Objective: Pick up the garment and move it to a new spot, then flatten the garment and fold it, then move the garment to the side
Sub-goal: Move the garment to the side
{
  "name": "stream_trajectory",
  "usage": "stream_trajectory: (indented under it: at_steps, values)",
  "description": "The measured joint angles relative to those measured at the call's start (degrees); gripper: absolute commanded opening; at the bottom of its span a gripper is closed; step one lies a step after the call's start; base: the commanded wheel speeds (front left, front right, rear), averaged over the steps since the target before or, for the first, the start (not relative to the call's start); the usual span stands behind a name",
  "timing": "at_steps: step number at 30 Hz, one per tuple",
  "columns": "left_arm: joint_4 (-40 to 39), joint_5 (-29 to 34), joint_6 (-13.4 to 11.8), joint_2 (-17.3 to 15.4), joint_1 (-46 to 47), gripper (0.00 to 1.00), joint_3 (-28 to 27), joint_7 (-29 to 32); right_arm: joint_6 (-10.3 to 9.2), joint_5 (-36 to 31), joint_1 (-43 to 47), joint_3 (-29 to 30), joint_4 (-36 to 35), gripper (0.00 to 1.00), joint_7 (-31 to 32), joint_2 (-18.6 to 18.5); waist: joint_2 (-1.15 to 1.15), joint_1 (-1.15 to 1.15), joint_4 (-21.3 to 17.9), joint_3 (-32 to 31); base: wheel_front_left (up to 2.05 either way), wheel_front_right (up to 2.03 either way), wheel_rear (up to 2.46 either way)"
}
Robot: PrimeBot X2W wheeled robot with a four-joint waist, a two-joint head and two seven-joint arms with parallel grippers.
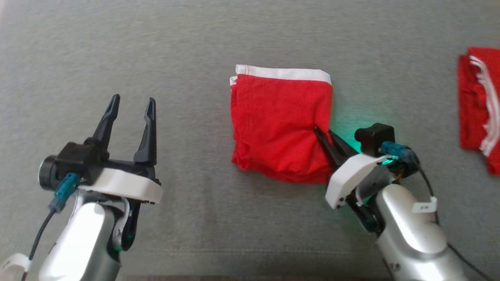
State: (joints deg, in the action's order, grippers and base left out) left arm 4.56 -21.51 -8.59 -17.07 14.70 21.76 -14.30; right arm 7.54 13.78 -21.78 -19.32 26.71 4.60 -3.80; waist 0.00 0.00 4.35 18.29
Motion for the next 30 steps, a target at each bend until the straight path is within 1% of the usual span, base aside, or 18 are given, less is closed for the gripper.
stream_trajectory:
  at_steps: [2, 4, 10, 11, 16, 17, 18, 21, 26, 30]
  values:
    - [-0.5, 0.4, 0.0, -0.3, 0.0, 1.00, -0.1, 0.0, 0.00, -0.9, 0.2, -0.3, -2.0, 0.00, 1.1, -1.5, 0.00, 0.00, -1.6, 0.0, 0.00, 0.00, 0.00]
    - [-0.9, 0.4, 0.0, -0.6, 0.0, 1.00, -0.2, 0.0, 0.00, -1.7, 0.6, -0.1, -4.6, 0.00, 2.1, -3.7, 0.00, 0.00, -3.2, 0.0, 0.00, 0.00, 0.00]
    - [-2.3, 0.8, 0.0, -1.3, 0.0, 1.00, -0.2, 0.0, 0.00, -3.2, 3.2, 1.4, -13.5, 0.00, 8.2, -11.9, 0.00, 0.00, -8.2, 0.5, 0.00, 0.00, 0.00]
    - [-2.3, 0.8, 0.0, -1.3, 0.0, 1.00, -0.2, 0.0, 0.00, -3.2, 3.2, 1.4, -13.5, 0.00, 8.2, -11.9, 0.00, 0.00, -8.2, 0.5, 0.00, 0.00, 0.00]
    - [-3.1, 0.8, 0.0, -1.6, 0.5, 1.00, -0.2, 0.1, 0.00, -3.4, 3.5, 3.9, -20.3, 0.00, 13.7, -21.1, 0.00, 0.00, -11.1, 1.8, 0.00, 0.00, 0.00]
    - [-3.4, 0.8, 0.0, -1.8, 1.1, 1.00, -0.2, 0.1, 0.00, -3.3, 3.2, 5.1, -22.2, 0.00, 15.9, -24.6, 0.00, 0.00, -11.9, 2.6, 0.00, 0.00, 0.00]
    - [-3.5, 0.8, 0.0, -1.9, 1.4, 1.00, -0.2, 0.1, 0.00, -3.3, 2.7, 5.5, -22.9, 0.00, 16.7, -26.3, 0.00, 0.00, -12.2, 3.0, 0.00, 0.00, 0.00]
    - [-3.8, 1.0, 0.0, -2.0, 2.1, 1.00, -0.1, 0.1, 0.00, -3.1, -0.3, 6.6, -24.2, 0.00, 17.1, -30.7, 0.00, 0.00, -12.9, 4.2, 0.00, 0.00, 0.00]
    - [-4.1, 1.3, 0.1, -2.4, 2.6, 1.00, 0.3, 0.2, 0.00, -1.4, -7.2, 7.4, -21.6, 0.00, 16.5, -35.9, 0.00, 0.00, -13.4, 6.0, 0.00, 0.00, 0.00]
    - [-4.1, 1.5, 0.1, -2.4, 4.2, 1.00, 0.4, 0.2, 0.00, 0.3, -9.4, 7.6, -17.2, 0.00, 15.7, -36.6, 0.00, 0.01, -13.2, 7.0, 0.00, 0.00, 0.00]
